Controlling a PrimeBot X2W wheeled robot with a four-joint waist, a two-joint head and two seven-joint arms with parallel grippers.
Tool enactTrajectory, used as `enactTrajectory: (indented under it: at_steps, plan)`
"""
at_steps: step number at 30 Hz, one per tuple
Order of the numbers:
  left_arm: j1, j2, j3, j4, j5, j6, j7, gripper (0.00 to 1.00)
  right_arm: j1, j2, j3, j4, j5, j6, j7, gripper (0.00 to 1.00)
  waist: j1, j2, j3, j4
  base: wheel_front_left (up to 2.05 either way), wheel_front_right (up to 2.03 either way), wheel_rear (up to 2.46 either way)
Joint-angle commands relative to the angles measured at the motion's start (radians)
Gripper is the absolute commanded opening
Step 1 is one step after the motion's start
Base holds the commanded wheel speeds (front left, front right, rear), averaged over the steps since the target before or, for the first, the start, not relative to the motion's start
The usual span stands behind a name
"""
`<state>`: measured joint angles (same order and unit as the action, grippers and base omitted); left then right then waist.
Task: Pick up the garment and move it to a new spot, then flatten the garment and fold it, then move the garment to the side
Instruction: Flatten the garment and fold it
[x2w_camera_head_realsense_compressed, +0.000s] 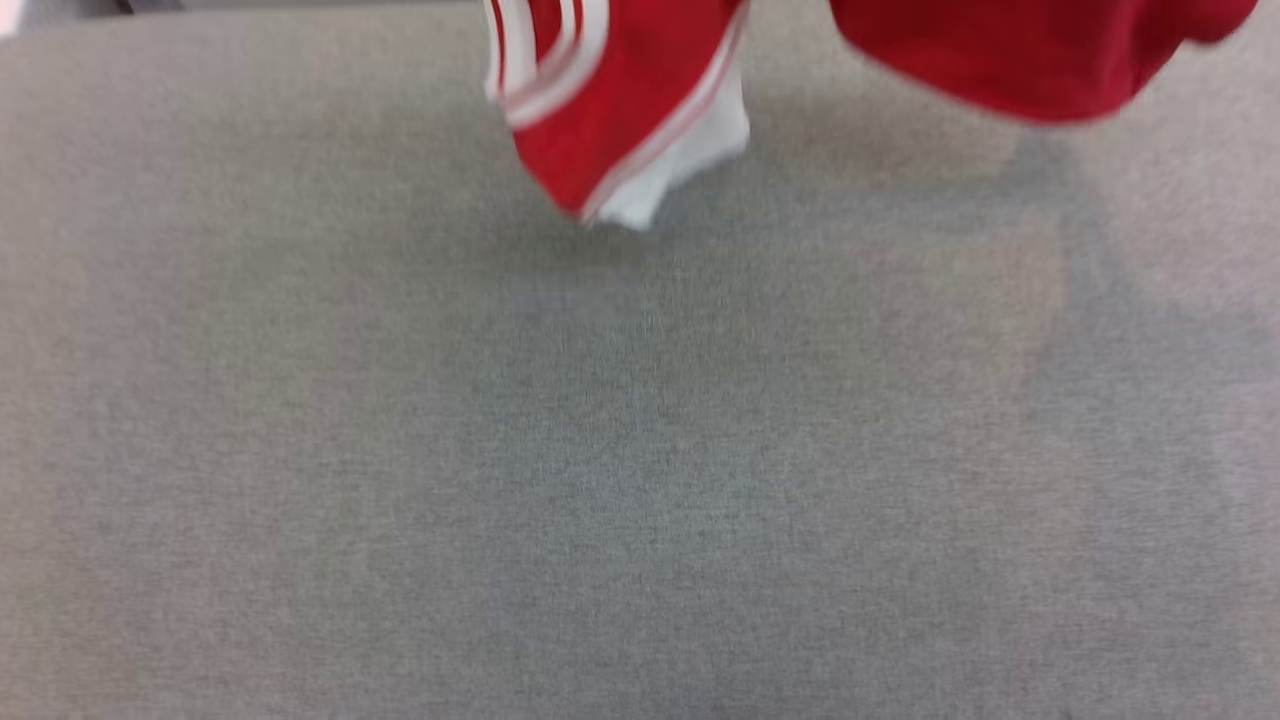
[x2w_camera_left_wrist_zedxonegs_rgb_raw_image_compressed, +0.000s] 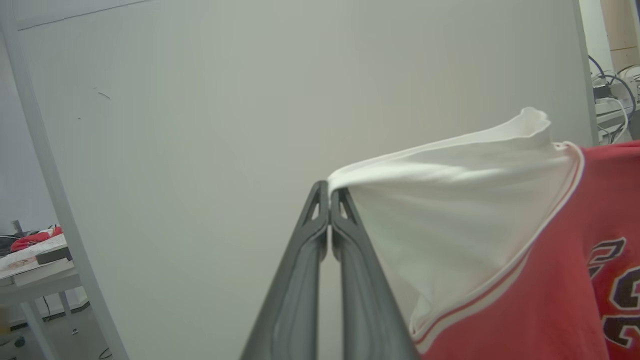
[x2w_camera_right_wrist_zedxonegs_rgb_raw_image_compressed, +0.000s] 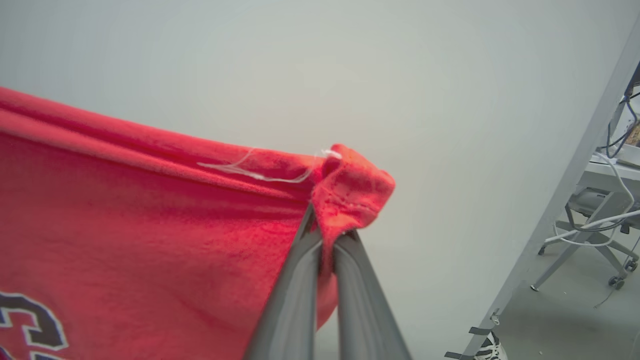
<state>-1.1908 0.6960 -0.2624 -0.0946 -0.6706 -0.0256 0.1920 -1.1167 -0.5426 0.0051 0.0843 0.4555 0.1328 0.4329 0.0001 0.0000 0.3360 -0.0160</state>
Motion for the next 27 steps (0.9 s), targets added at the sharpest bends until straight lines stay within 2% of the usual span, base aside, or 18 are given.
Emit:
enactTrajectory:
  at_steps: [1,8,15,22,27]
  plan:
    - [-0.079,-0.006,0.002,0.042,0.021,-0.010,-0.014,0.00,-0.050,0.000,0.005,0.038,-0.022,-0.002,-0.019,0.00,-0.0001,0.0000,0.161,0.001,0.00,0.00,0.00]
    - [-0.452,-0.088,-0.063,0.342,0.130,-0.061,-0.117,0.00,-0.343,0.075,0.035,0.276,-0.105,-0.002,-0.118,0.00,-0.0001,0.0000,0.296,-0.001,0.00,0.00,0.00]
    - [-0.668,-0.174,-0.103,0.647,0.215,-0.065,-0.295,0.00,-0.538,0.153,0.040,0.513,-0.195,-0.002,-0.245,0.00,-0.0001,0.0000,0.366,-0.003,0.00,0.00,0.00]
    - [-0.781,-0.222,-0.112,0.816,0.239,-0.074,-0.425,0.00,-0.635,0.206,0.018,0.662,-0.256,-0.002,-0.406,0.00,-0.0001,0.0000,0.398,0.000,0.00,0.00,0.00]
    - [-0.718,-0.252,-0.149,0.858,0.234,-0.094,-0.449,0.00,-0.607,0.226,0.051,0.754,-0.265,-0.002,-0.477,0.00,-0.0001,0.0000,0.391,0.017,0.00,0.00,0.00]
